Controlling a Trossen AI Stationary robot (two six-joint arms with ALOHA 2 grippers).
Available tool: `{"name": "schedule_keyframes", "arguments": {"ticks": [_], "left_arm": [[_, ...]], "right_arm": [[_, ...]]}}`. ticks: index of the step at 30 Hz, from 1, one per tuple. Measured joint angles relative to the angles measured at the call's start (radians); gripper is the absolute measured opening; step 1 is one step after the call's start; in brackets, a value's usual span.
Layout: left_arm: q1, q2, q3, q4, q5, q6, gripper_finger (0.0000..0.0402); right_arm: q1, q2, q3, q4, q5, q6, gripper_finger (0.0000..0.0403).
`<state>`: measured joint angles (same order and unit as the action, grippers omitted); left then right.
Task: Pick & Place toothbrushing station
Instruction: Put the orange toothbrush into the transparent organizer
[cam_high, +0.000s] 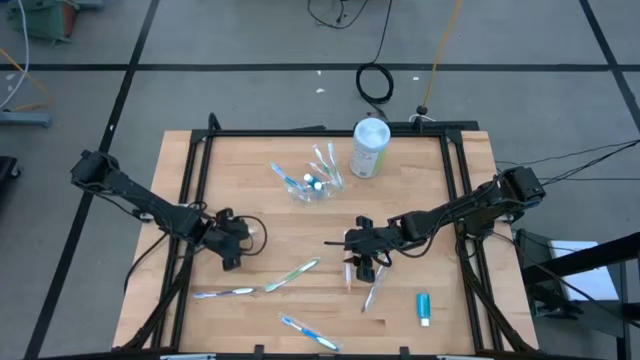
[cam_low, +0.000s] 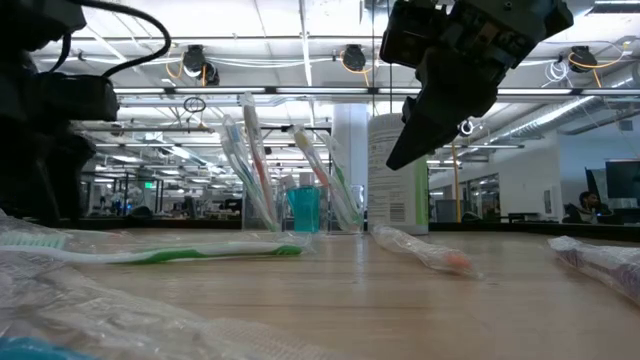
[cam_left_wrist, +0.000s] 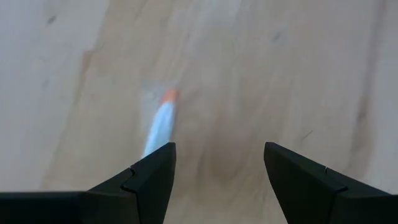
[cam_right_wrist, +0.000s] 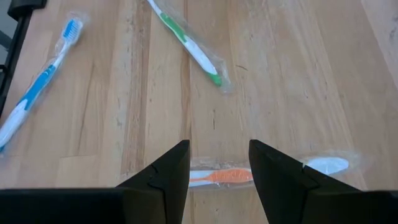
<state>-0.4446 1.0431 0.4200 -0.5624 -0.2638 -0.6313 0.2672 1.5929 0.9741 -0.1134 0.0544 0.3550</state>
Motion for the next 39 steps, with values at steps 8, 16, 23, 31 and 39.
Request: {"name": "schedule_keyframes", "arguments": {"ticks": [8,16,23,31,39], "left_arm": [[0.0,0.0,0.027,-0.256,0.003,-0.108,0.025],[0.0,0.0,0.025,-0.374,0.028,-0.162,0.025],[0.0,0.0,0.01,-0.368,0.024,-0.124,0.025],[0.0,-0.004,-0.053,-0.261,0.0,-0.13,0.025],[0.0,-0.003,-0.061,-0.246,-0.001,-0.108,0.0235]], "right_arm": [[0.0,0.0,0.0,0.0,0.0,0.0,0.0155],[0.0,0.0,0.0,0.023,0.0,-0.008,0.0155],[0.0,0.0,0.0,0.031,0.0,-0.019,0.0155],[0.0,0.0,0.0,0.031,0.0,-0.026,0.0155],[0.0,0.0,0.0,0.034,0.0,-0.027,0.0155]]}}
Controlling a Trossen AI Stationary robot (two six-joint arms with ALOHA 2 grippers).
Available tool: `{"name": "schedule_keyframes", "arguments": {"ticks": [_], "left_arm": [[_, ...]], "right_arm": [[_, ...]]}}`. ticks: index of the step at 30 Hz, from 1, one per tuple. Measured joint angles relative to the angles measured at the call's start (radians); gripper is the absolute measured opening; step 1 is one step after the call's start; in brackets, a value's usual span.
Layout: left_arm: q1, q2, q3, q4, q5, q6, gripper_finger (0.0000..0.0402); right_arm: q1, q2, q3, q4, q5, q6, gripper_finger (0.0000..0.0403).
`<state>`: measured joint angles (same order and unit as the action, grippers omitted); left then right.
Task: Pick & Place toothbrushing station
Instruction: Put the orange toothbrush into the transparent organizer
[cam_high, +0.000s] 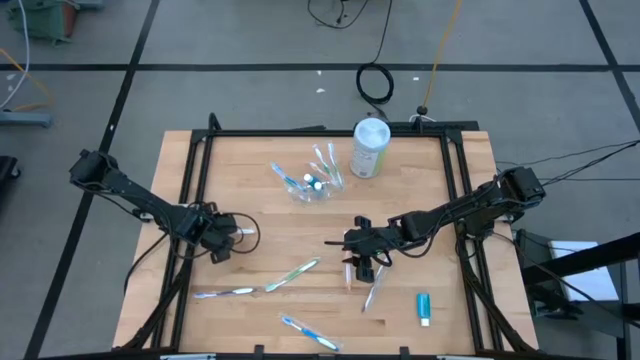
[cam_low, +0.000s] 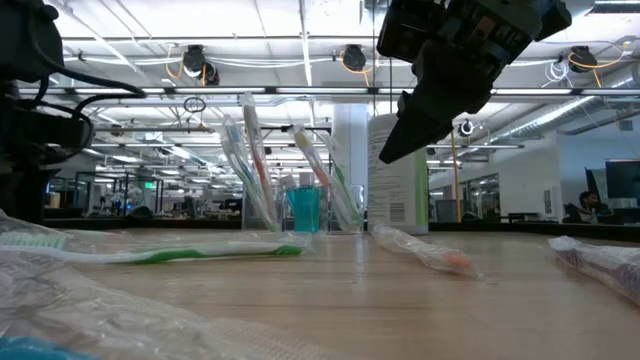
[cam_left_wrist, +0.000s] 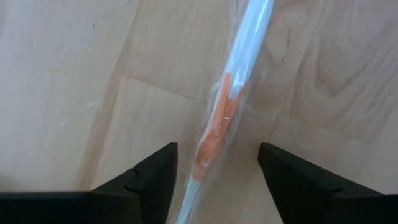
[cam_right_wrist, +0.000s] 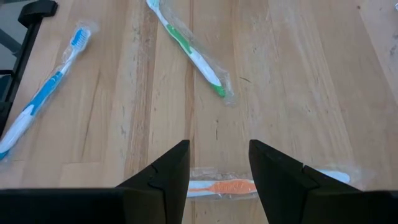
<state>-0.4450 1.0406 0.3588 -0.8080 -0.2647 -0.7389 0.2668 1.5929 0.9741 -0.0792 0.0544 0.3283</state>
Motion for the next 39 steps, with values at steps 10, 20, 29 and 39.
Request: {"name": "schedule_keyframes", "arguments": {"ticks": [10,20,29,39], "left_arm": [[0.0,0.003,-0.007,0.124,-0.029,0.023,0.0091],[0.002,0.005,-0.008,0.385,-0.135,0.429,0.0008],[0.014,0.004,-0.007,0.751,-0.138,0.762,0.0004],[0.05,0.087,-0.005,1.04,-0.109,0.997,0.0005]], "right_arm": [[-0.019,0.0,0.0,0.0,0.0,0.0,0.0155],[-0.14,0.039,-0.001,0.262,0.174,-0.14,0.0155],[-0.151,0.177,-0.001,0.587,0.041,-0.289,0.0155],[-0.128,0.288,0.0,0.824,0.022,-0.427,0.0161]]}}
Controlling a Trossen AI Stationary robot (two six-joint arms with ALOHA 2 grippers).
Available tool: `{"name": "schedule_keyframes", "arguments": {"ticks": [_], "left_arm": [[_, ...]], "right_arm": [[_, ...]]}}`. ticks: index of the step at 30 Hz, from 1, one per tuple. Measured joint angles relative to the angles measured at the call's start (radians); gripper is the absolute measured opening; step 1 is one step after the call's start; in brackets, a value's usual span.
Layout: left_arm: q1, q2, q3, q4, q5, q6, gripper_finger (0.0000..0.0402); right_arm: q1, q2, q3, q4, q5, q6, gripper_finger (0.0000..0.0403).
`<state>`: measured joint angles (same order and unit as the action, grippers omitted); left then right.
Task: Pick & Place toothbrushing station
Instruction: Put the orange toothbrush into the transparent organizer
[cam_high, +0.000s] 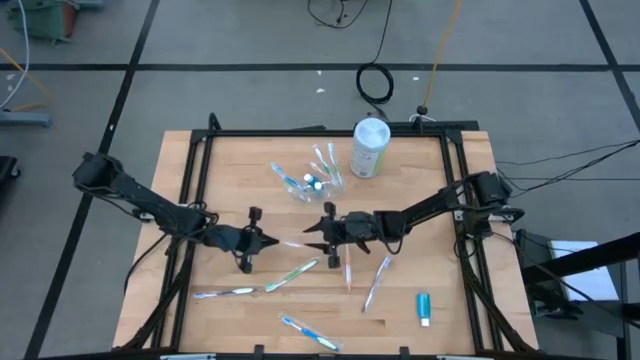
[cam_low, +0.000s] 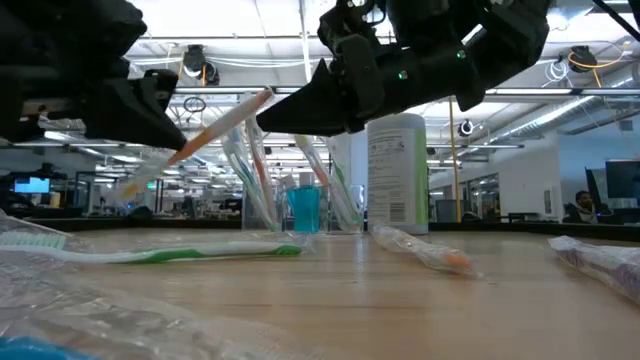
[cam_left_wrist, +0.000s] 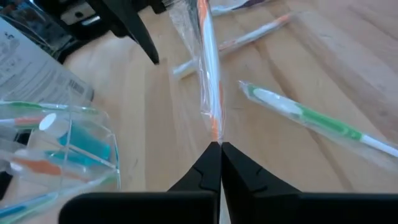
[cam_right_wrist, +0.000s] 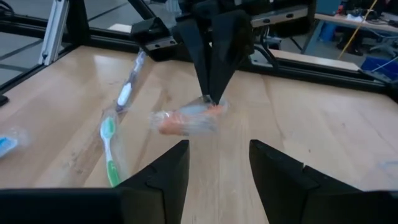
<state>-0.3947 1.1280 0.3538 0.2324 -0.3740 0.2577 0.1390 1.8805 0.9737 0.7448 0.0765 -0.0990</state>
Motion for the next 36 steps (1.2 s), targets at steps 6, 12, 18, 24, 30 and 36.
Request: {"name": "schedule_keyframes", "arguments": {"ticks": [6,12,18,24,30,36], "left_arm": [[0.028,0.078,0.023,0.024,-0.007,0.003,0.0003],[0.053,0.112,0.078,0.058,-0.028,0.044,0.0002],[0.059,0.112,0.112,0.056,-0.028,0.056,0.0002],[0.087,0.112,0.116,0.064,-0.021,0.055,0.0002],[0.103,0.112,0.116,0.076,-0.02,0.054,0.0008],[0.105,0.112,0.116,0.077,-0.013,0.047,0.0003]], "right_arm": [[-0.001,0.0,0.0,0.0,0.0,0.0,0.0194],[0.007,0.0,0.001,-0.023,-0.002,-0.018,0.022],[0.006,0.0,0.001,0.051,0.0,-0.018,0.0222],[0.007,-0.001,0.001,0.133,-0.003,0.013,0.0192],[0.007,0.0,0.001,0.133,-0.001,0.012,0.0129],[0.006,0.0,0.001,0.135,0.005,0.008,0.0053]]}}
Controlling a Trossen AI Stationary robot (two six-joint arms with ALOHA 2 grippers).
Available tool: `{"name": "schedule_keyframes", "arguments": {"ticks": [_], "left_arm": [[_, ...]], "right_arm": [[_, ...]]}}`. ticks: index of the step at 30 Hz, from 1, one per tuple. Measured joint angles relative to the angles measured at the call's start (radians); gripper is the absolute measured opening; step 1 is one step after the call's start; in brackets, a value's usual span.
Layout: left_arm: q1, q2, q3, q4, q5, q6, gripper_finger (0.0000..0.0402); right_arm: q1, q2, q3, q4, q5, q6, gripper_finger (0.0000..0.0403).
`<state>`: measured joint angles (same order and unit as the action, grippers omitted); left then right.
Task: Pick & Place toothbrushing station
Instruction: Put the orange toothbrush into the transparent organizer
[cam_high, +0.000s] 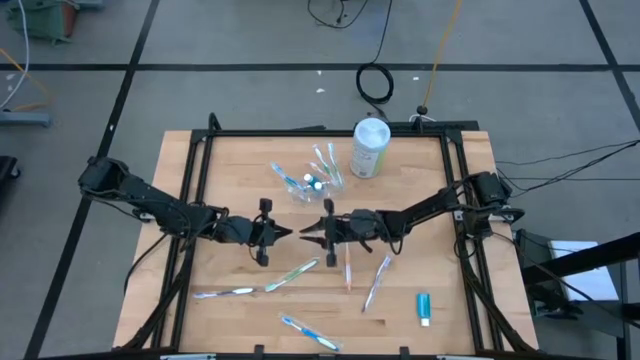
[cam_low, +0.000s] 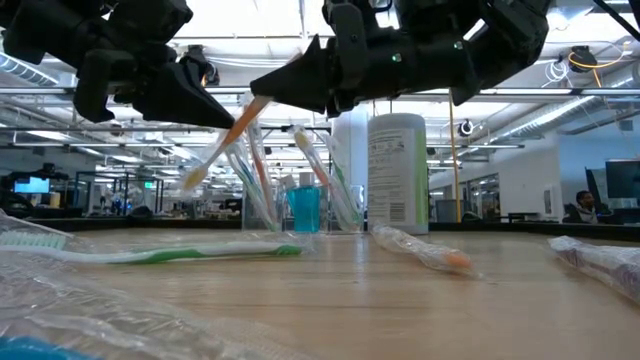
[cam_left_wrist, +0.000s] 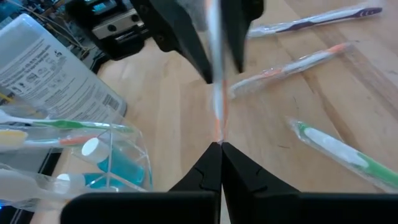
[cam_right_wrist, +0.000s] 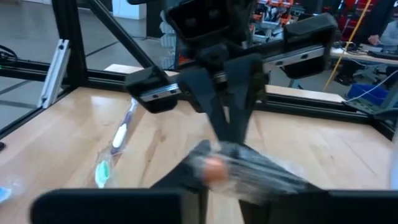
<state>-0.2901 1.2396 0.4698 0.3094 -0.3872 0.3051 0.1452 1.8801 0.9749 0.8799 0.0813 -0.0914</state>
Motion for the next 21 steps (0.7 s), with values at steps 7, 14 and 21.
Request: {"name": "schedule_keyframes", "arguments": {"ticks": [7,14,21], "left_arm": [[0.0,0.0,0.0,0.003,-0.003,-0.076,0.0026],[0.003,0.0,0.0,0.009,-0.008,-0.102,0.005],[0.021,0.0,0.0,0.013,-0.04,-0.094,0.0099]], "right_arm": [[0.0,0.0,0.0,-0.009,-0.004,0.0,0.0018],[0.001,0.0,0.0,-0.01,-0.006,0.001,0.0025],[0.0,-0.008,0.0,-0.029,-0.001,0.001,0.0019]]}}
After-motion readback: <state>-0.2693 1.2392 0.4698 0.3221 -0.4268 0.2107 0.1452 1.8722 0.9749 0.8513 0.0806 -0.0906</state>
